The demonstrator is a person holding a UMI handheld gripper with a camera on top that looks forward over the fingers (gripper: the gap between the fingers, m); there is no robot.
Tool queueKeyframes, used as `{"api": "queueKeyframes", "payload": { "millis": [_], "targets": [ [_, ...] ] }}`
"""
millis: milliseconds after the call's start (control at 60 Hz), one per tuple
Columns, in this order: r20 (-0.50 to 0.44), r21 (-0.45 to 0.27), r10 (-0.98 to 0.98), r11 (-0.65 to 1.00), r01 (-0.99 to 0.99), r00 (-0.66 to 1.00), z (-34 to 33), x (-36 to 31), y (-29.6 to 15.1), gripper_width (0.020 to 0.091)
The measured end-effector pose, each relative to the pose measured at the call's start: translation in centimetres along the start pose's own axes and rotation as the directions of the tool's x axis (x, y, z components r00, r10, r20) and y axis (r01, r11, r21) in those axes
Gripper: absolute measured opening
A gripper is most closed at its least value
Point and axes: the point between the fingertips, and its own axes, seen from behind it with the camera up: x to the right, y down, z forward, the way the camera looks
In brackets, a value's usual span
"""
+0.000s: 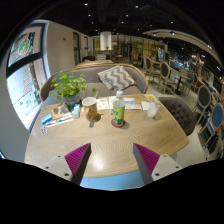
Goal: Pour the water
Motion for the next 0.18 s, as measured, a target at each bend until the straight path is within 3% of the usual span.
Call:
{"api": "queueKeyframes", "payload": {
  "millis": [183],
  "targets": [
    [-0.010, 0.008, -0.035, 0.999, 0.035, 0.999, -0.10, 0.30, -0.27, 0.0854]
  ]
}}
